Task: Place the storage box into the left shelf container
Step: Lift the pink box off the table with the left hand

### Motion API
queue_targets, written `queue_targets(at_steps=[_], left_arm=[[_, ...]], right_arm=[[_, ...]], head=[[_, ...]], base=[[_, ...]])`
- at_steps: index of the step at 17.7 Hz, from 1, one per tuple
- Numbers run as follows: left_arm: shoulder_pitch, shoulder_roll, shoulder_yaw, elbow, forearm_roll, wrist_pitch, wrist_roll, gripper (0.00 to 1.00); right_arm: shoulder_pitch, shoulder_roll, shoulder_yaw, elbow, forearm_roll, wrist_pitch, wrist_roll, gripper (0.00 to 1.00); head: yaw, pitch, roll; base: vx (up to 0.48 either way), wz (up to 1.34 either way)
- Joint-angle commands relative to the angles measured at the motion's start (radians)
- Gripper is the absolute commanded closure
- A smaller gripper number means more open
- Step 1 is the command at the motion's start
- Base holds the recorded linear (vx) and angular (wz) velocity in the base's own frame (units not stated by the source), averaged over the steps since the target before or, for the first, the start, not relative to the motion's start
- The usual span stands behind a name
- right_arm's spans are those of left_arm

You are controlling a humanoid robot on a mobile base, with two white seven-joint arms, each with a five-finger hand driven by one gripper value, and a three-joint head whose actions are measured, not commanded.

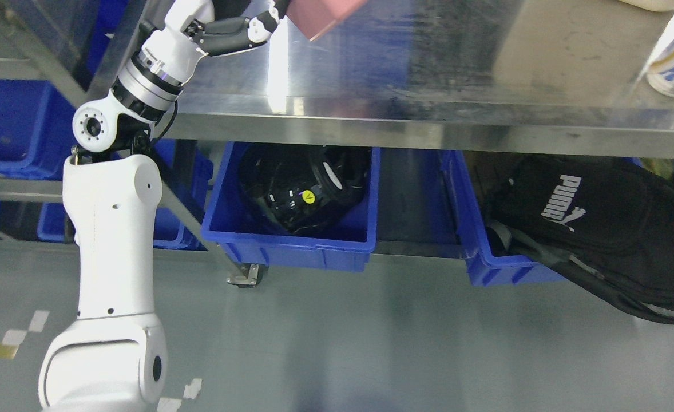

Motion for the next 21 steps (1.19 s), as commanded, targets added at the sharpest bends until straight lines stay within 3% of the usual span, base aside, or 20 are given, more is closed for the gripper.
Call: queue_targets(at_steps=[1, 4, 7, 14, 21], left_arm=[[0.234, -0.009, 0.027, -0.375, 0.116, -0.031, 0.217, 0.97], [0.405, -0.009, -0.085, -0.476, 0.116, -0.05, 0.265, 0.97], [0.5, -0.009, -0.162, -0.489, 0.114, -0.15, 0.281, 0.97], [0.785, -0.009, -0.107, -0.487, 0.119, -0.392, 0.307, 0.97], [0.894, -0.009, -0.078, -0.469, 0.205, -0.408, 0.308, 0.97]], right_arm=[[-0.003, -0.017, 0.0, -0.017, -0.021, 0.001, 0.0, 0.0], [-0.005, -0.017, 0.0, -0.017, -0.021, -0.001, 0.002, 0.0], [-0.003, -0.017, 0.0, -0.017, -0.021, 0.001, 0.0, 0.0], [-0.005, -0.017, 0.0, -0.017, -0.021, 0.001, 0.0, 0.0], [-0.003, -0.017, 0.0, -0.017, -0.021, 0.001, 0.0, 0.0]], head=[[0.0, 0.0, 0.0], [0.0, 0.0, 0.0], [0.0, 0.0, 0.0], [0.0, 0.001, 0.0], [0.0, 0.001, 0.0]], base=[[-0.075, 0.49], [-0.085, 0.91], [-0.074, 1.22], [0.056, 1.36], [0.284, 0.95]])
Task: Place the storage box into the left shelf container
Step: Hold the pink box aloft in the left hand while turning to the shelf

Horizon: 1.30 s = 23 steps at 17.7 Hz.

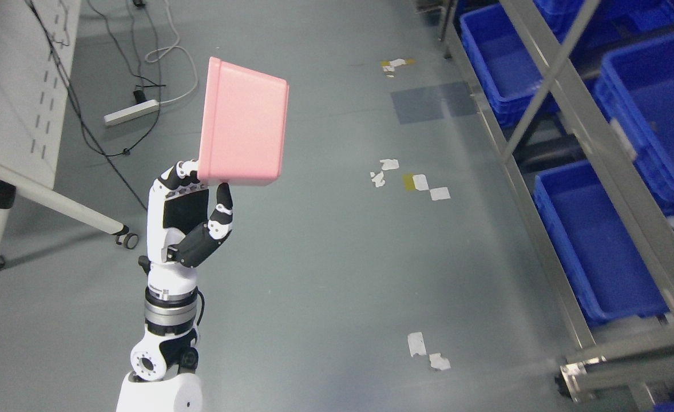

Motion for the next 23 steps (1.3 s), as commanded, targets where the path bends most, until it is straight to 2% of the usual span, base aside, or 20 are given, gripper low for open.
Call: queue_targets(at_steps=[1, 23], left_arm=[[0.14, 0.014, 0.016, -0.042, 0.058, -0.006, 0.0, 0.97], [0.191, 0.014, 0.005, -0.025, 0.083, -0.008, -0.011, 0.97]], right_arm=[[-0.003, -0.017, 0.0, -0.017, -0.021, 0.0, -0.001, 0.0], [-0.003, -0.017, 0.0, -0.017, -0.021, -0.002, -0.001, 0.0]], head=[[0.0, 0.0, 0.0], [0.0, 0.0, 0.0]], base=[[0.368, 0.61], [0.495, 0.12]])
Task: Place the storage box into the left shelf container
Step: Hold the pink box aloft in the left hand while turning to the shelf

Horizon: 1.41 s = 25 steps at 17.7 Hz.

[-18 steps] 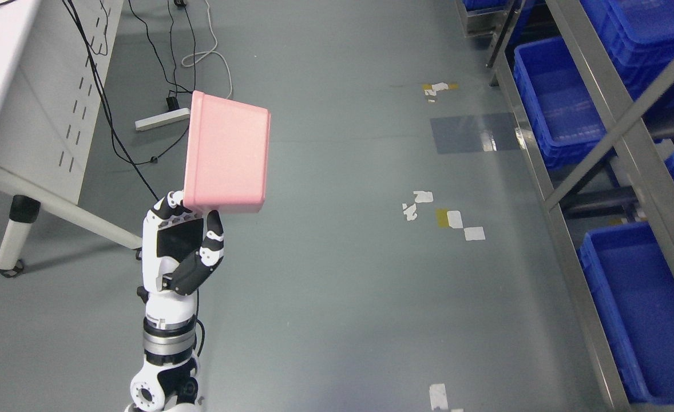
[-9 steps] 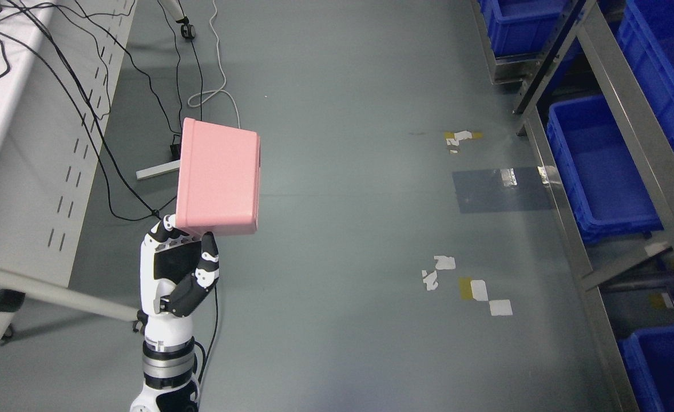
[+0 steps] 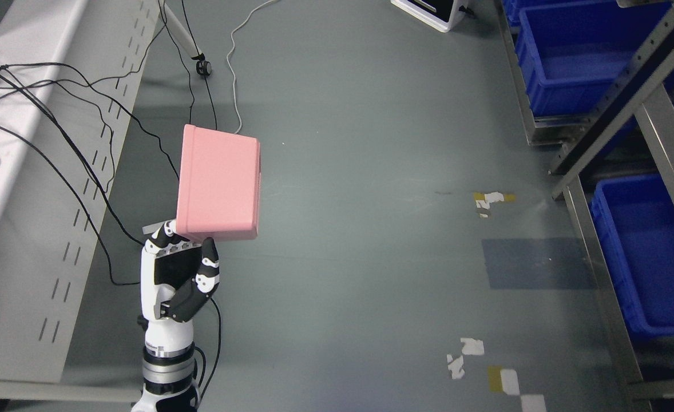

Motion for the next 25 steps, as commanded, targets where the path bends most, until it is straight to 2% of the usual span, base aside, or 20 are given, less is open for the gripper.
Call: queue_targets(at_steps=[1, 8, 12, 16, 25], left_arm=[[0.008, 0.017, -0.005, 0.011, 0.001, 0.0, -0.001, 0.97], [0.026, 0.017, -0.067, 0.011, 0.001, -0.003, -0.001, 0.97], [0.06, 0.024, -0.105, 0.011, 0.001, -0.005, -0.002, 0.97], [0.124, 0.046, -0.218, 0.048, -0.001, -0.005, -0.019, 0.97], [0.16, 0.058, -0.269, 0.179, -0.001, -0.005, -0.019, 0.97]], right_arm=[[-0.003, -0.018, 0.0, -0.017, -0.021, -0.001, 0.001, 0.0], [-0.005, -0.018, 0.0, -0.017, -0.021, -0.001, 0.001, 0.0], [-0.003, -0.018, 0.0, -0.017, -0.021, -0.001, 0.002, 0.0], [-0.003, -0.018, 0.0, -0.017, -0.021, -0.001, 0.001, 0.0], [-0.005, -0.018, 0.0, -0.017, -0.021, -0.001, 0.001, 0.0]], head=[[0.0, 0.0, 0.0], [0.0, 0.0, 0.0], [0.0, 0.0, 0.0], [0.0, 0.0, 0.0], [0.0, 0.0, 0.0]], base=[[0.482, 0.2], [0.527, 0.11], [0.555, -0.5], [0.453, -1.12], [0.274, -1.36]])
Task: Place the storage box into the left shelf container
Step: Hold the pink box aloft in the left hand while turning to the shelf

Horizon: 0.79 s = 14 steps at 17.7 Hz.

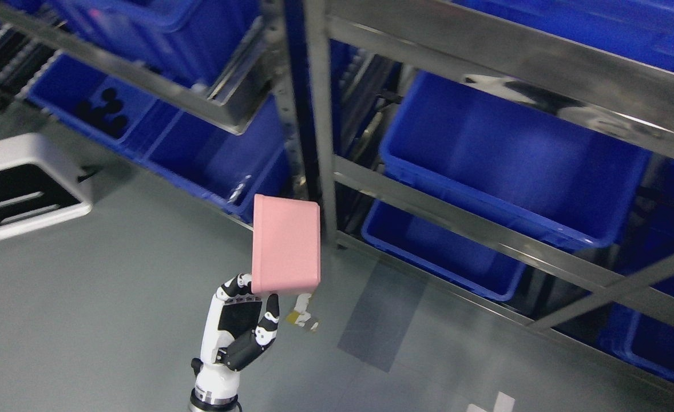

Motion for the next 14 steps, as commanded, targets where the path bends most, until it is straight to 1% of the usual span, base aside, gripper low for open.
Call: queue_targets(at_steps=[1, 4, 6, 7, 8, 11, 12, 14], left_arm=[[0.027, 0.022, -0.084, 0.118, 0.0, -0.001, 0.0, 0.97], [0.008, 0.012, -0.03, 0.124, 0.001, -0.001, 0.0, 0.97], [-0.06, 0.01, 0.01, 0.132, -0.008, -0.001, 0.001, 0.97], [-0.102, 0.005, 0.049, 0.171, -0.011, -0.001, 0.001, 0.97], [-0.157, 0.005, 0.109, 0.217, -0.026, 0.034, -0.003, 0.97], [-0.29, 0.013, 0.195, 0.404, -0.112, 0.05, -0.034, 0.97], [-0.346, 0.021, 0.218, 0.461, -0.124, 0.053, -0.036, 0.97], [-0.436, 0.034, 0.223, 0.553, -0.166, 0.054, -0.043, 0.97]], right_arm=[[-0.005, -0.017, 0.0, -0.017, -0.021, 0.0, 0.001, 0.0], [-0.003, -0.017, 0.0, -0.017, -0.021, -0.001, 0.002, 0.0], [-0.003, -0.017, 0.0, -0.017, -0.021, 0.0, 0.001, 0.0], [-0.003, -0.017, 0.0, -0.017, -0.021, -0.001, 0.001, 0.0], [-0.003, -0.017, 0.0, -0.017, -0.021, 0.0, 0.002, 0.0], [-0.005, -0.017, 0.0, -0.017, -0.021, 0.0, 0.001, 0.0], [-0.003, -0.017, 0.0, -0.017, -0.021, 0.0, 0.001, 0.0], [-0.003, -0.017, 0.0, -0.017, -0.021, 0.0, 0.001, 0.0]], head=[[0.0, 0.0, 0.0], [0.0, 0.0, 0.0], [0.0, 0.0, 0.0], [0.0, 0.0, 0.0], [0.0, 0.0, 0.0], [0.0, 0.0, 0.0], [0.0, 0.0, 0.0], [0.0, -0.001, 0.0]], base=[[0.171, -1.15], [0.153, -1.01], [0.135, -0.82], [0.107, -0.62], [0.107, -0.62], [0.082, -0.44], [0.057, -0.3], [0.05, -0.25]])
